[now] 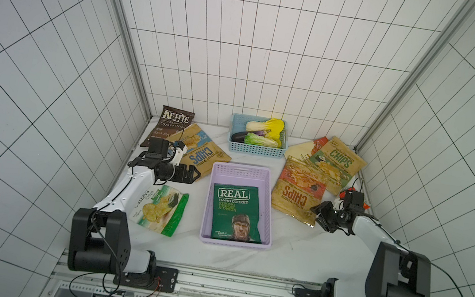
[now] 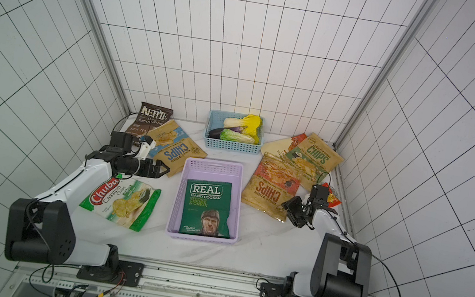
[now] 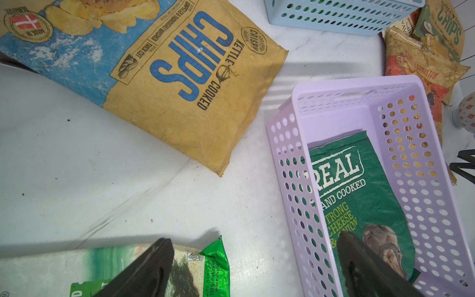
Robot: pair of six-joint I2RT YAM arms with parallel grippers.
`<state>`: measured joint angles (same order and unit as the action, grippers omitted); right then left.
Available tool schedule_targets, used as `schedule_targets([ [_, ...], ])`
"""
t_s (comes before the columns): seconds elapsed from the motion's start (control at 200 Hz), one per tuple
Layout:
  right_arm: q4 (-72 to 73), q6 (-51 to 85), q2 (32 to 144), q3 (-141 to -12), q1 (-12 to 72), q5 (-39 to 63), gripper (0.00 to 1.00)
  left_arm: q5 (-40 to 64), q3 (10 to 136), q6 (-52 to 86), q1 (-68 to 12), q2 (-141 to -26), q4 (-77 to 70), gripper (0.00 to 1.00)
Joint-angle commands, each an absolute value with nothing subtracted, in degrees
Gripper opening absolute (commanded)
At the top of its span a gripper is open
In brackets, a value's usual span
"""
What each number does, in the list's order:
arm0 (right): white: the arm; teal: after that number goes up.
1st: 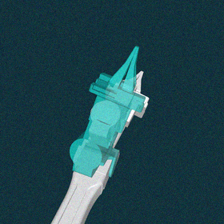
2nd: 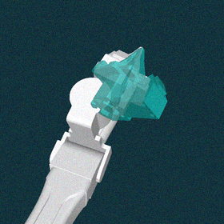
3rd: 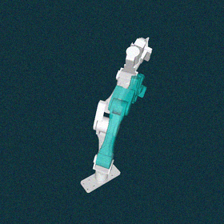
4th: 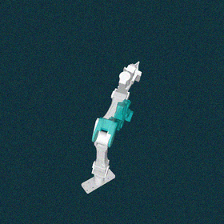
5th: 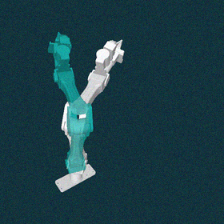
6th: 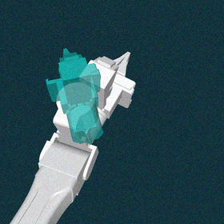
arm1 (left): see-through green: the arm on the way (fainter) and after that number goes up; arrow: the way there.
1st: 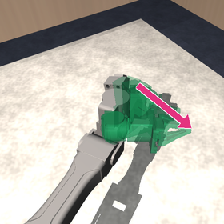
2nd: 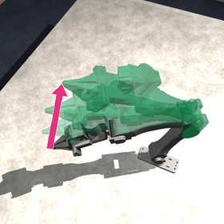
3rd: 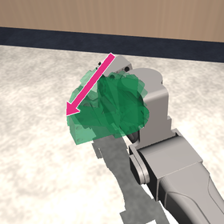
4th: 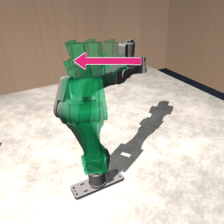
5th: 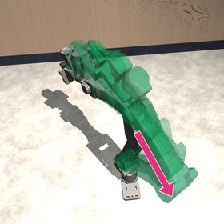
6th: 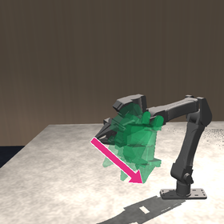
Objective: Put the potato chips into the basket
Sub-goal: Pick up the potato chip from the center of the board.
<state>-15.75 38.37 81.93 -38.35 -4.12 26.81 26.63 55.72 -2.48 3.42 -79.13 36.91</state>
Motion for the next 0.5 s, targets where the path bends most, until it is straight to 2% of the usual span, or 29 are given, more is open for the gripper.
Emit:
schedule_targets([
  [0.0,-13.5,37.0,84.0,-37.2,-4.8,24.7,0.53,27.1,56.9,-3.3,3.3,-78.5,36.5,0.98],
  [0.215,-10.8,36.2,87.1,-36.5,-5.1,24.6,0.53,27.0,56.8,-3.3,3.3,-78.5,36.5,0.98],
  [0.495,0.7,38.4,92.7,-36.3,-5.4,35.3,0.49,26.9,56.9,-3.3,3.4,-78.3,36.6,0.97],
])
